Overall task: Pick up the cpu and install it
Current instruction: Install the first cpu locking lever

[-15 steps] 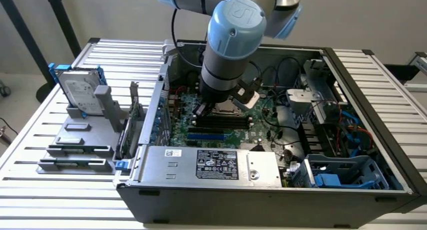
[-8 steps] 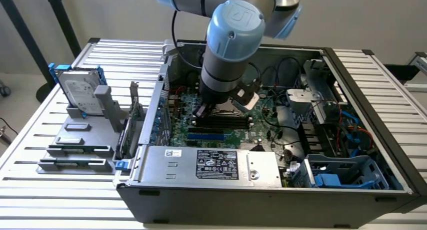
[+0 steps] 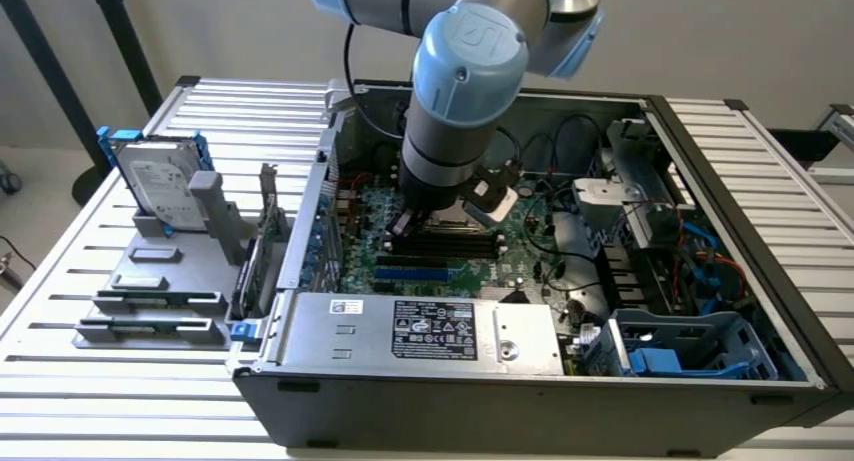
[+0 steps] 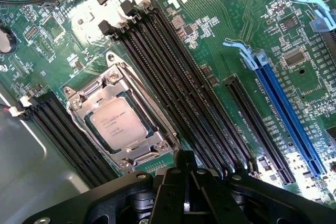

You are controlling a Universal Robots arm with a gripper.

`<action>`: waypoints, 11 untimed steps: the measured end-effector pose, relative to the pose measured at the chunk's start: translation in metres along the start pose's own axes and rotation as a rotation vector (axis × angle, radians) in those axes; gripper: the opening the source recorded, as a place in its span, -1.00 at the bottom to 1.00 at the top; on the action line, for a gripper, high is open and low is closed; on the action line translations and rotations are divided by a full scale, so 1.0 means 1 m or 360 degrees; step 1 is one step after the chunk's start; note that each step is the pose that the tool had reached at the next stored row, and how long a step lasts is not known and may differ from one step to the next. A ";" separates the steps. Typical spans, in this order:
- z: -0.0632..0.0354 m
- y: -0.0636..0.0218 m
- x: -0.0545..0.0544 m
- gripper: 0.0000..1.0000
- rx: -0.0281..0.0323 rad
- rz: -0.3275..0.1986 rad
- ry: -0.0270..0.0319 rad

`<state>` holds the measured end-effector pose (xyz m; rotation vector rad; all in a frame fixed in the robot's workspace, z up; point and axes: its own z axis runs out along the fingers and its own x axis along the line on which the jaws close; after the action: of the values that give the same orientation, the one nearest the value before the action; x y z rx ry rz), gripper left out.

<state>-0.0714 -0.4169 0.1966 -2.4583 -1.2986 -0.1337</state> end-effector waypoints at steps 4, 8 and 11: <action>0.0012 -0.0003 0.001 -0.79 -0.00009 -0.0001 0.00006; 0.0022 -0.0007 0.001 -0.79 -0.00014 -0.0001 0.00012; 0.0035 -0.0007 0.002 -0.79 -0.00022 -0.0001 0.00017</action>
<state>-0.0714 -0.4141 0.1939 -2.4586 -1.2994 -0.1361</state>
